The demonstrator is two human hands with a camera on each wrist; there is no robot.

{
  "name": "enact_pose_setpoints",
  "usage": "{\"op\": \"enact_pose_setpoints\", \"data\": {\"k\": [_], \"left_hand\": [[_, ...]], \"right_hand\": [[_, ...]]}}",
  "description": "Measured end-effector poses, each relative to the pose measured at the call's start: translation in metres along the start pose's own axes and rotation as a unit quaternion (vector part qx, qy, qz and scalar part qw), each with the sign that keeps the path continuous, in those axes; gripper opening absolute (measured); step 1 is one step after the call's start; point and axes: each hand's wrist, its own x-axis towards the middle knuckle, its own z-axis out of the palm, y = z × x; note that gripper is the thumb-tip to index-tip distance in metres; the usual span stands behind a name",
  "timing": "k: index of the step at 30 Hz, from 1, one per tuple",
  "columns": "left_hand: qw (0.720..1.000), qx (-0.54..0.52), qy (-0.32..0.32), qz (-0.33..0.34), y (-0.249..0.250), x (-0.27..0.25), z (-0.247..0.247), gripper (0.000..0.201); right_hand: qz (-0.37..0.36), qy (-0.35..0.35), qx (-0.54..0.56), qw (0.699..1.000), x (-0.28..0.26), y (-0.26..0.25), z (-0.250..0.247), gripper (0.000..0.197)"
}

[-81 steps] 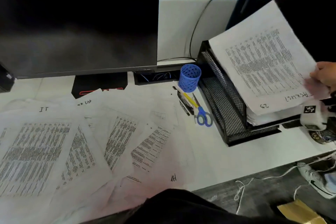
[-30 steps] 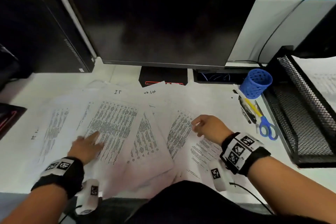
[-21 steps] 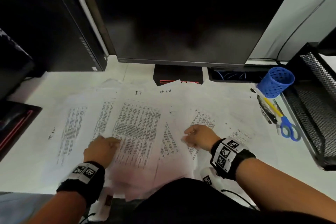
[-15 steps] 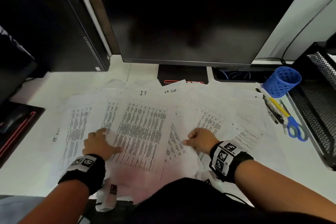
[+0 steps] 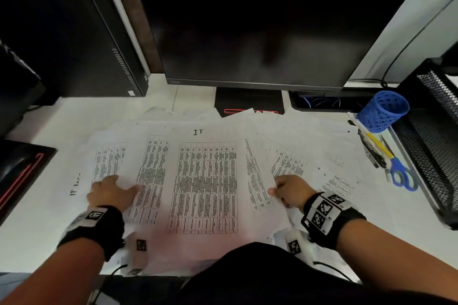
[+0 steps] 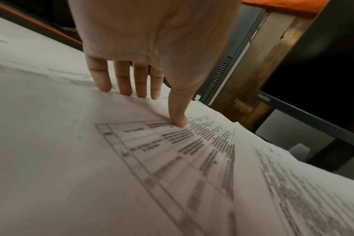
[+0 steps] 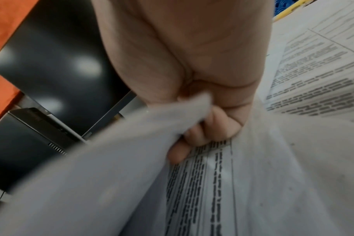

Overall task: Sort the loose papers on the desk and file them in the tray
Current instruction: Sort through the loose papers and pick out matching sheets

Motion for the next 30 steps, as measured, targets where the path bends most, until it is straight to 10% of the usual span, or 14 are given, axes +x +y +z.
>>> {"op": "enact_pose_setpoints", "data": {"k": [4,14,17,22,25,30], "left_hand": [[0.991,-0.123,-0.052,0.010,0.003,-0.008,0.006,0.049],[0.974,-0.040,-0.148,0.170,0.041,-0.059,0.043,0.043],[0.964,0.000,-0.154,0.218,0.046,-0.067,0.050,0.014],[0.976,0.088,-0.020,0.197,0.036,-0.050,0.045,0.046],[0.984,0.114,-0.056,0.128,0.023,-0.041,0.038,0.065],[0.952,0.173,-0.099,0.234,0.018,-0.053,0.051,0.062]], "right_hand": [[0.016,-0.011,0.057,0.998,-0.002,0.000,0.003,0.037],[-0.022,-0.045,0.030,0.998,-0.008,-0.011,0.015,0.038],[-0.013,-0.018,0.024,0.999,-0.007,-0.006,0.017,0.022],[0.050,0.062,-0.058,0.995,-0.006,0.004,0.010,0.031],[0.078,0.075,-0.006,0.994,-0.007,0.011,0.000,0.026],[0.113,0.080,0.045,0.989,-0.007,0.020,-0.007,0.022]]}}
